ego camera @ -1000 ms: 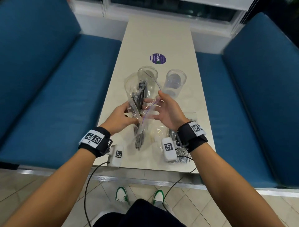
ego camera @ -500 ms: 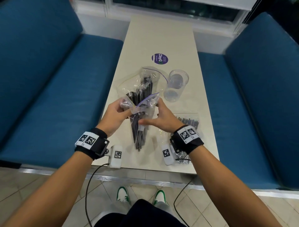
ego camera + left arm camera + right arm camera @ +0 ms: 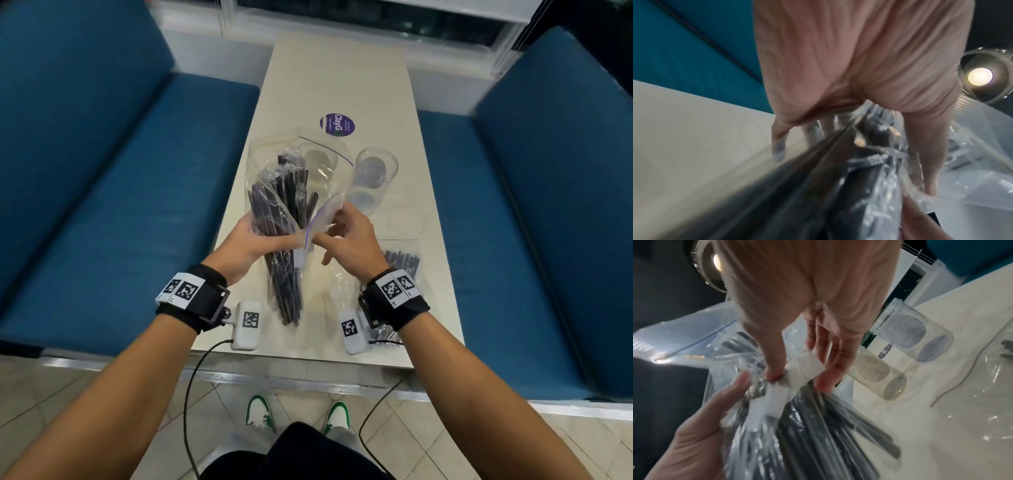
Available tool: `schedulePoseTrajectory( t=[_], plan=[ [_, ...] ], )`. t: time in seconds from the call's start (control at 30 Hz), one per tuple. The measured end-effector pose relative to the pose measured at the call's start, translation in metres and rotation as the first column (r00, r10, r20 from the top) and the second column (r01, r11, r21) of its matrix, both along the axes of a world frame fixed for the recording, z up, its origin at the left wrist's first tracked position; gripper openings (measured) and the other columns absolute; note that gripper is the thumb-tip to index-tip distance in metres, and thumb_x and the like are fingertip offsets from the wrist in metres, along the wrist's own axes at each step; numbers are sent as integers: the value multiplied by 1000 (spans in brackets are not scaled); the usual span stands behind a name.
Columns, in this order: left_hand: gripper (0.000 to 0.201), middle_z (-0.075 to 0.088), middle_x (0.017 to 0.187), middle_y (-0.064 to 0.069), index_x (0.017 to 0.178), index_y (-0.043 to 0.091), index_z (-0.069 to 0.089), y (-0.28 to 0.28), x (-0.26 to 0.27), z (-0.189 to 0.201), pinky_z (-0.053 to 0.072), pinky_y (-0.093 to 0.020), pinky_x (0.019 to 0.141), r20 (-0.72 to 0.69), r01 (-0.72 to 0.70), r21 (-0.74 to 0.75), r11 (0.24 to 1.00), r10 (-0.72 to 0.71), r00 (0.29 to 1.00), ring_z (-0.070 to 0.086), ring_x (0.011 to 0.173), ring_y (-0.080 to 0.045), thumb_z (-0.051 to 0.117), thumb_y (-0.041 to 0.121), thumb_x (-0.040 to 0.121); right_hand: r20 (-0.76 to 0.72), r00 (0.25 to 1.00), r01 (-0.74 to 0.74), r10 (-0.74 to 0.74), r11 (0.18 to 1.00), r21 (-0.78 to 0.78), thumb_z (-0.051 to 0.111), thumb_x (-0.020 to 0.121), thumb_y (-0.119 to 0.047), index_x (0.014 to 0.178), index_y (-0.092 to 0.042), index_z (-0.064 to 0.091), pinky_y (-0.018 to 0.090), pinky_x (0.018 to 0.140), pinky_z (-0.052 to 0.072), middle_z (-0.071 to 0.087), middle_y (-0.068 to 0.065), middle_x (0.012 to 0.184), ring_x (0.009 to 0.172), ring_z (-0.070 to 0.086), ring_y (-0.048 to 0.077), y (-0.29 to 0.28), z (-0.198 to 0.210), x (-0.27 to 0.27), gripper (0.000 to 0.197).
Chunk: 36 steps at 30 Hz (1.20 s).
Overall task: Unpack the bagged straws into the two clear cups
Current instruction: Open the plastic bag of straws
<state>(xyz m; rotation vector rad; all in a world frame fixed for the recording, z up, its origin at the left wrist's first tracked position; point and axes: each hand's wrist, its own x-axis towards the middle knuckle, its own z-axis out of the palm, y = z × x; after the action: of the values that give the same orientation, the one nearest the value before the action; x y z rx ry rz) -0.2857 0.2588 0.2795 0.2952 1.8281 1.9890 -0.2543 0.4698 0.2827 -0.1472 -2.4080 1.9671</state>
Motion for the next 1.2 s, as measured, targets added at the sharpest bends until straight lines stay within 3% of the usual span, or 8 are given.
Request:
schedulePoseTrajectory(
  t=[0.1, 0.27, 0.43, 0.7, 0.9, 1.0, 1.1, 1.2],
  plan=[
    [48, 83, 105, -6, 109, 23, 79, 5, 2, -6, 59, -35, 97, -6, -32, 24, 999, 32, 999, 78, 101, -20, 99, 24, 66, 1, 998, 57, -58, 988, 144, 84, 78, -16, 90, -12, 72, 42, 53, 58, 74, 8, 88, 72, 69, 26, -3, -7, -1, 18],
    [60, 81, 118, -11, 124, 8, 72, 10, 1, -8, 53, -56, 112, 41, -268, 30, 963, 267, 963, 75, 114, -29, 91, 31, 72, 38, 989, -144, 140, 976, 162, 66, 80, -22, 102, -18, 75, 34, 83, 57, 76, 1, 103, 93, 70, 23, -3, 0, 0, 24],
    [67, 81, 123, -4, 132, 14, 69, 9, 3, -1, 53, -53, 114, 30, -240, -34, 970, 241, 970, 75, 121, -26, 92, 39, 74, -84, 996, -19, 22, 999, 35, 72, 97, -32, 97, -13, 80, 24, 70, 49, 76, -5, 90, 73, 61, 7, -4, 10, 7, 21],
    [68, 79, 126, -3, 144, 14, 60, 8, 9, 9, 59, -24, 91, -12, 112, -131, 985, -114, 993, 75, 115, -15, 85, -5, 84, -32, 991, 132, -129, 977, 168, 70, 100, -32, 79, -12, 69, 28, 42, 43, 59, -4, 43, 33, 54, 18, -13, 15, 0, 29],
    [37, 80, 92, 2, 114, 7, 70, 15, 12, 8, 59, -27, 77, 6, 17, -50, 999, -17, 1000, 75, 82, -11, 90, 6, 83, 10, 998, 65, -67, 992, 108, 63, 92, -32, 82, -27, 67, 54, 85, 58, 73, 5, 91, 85, 68, 24, -20, 10, -5, 12],
    [82, 78, 112, -21, 125, -8, 67, 18, 9, 8, 62, -33, 84, 60, -130, 73, 989, 125, 990, 77, 96, -24, 103, 36, 66, 136, 987, -88, 89, 996, -20, 57, 95, -40, 120, -20, 62, 44, 108, 49, 61, 11, 135, 127, 59, 25, -23, 14, 2, 33],
    [62, 81, 118, -8, 129, 6, 68, 23, 8, 16, 62, -31, 90, 83, -175, 95, 980, 167, 982, 78, 108, -19, 85, 41, 81, 139, 943, -250, 304, 918, -309, 53, 102, -58, 155, -24, 36, 38, 117, 43, 51, -10, 154, 140, 51, 3, -24, 15, 12, 65],
    [59, 80, 124, -2, 136, 15, 65, 28, 8, 27, 55, -41, 109, 174, -187, 122, 975, 164, 971, 76, 117, -18, 63, 51, 90, 99, 930, -336, 354, 928, -163, 67, 91, -61, 159, -34, 19, 11, 113, 36, 38, -33, 149, 134, 38, -24, -26, 13, 17, 88]
  ],
)
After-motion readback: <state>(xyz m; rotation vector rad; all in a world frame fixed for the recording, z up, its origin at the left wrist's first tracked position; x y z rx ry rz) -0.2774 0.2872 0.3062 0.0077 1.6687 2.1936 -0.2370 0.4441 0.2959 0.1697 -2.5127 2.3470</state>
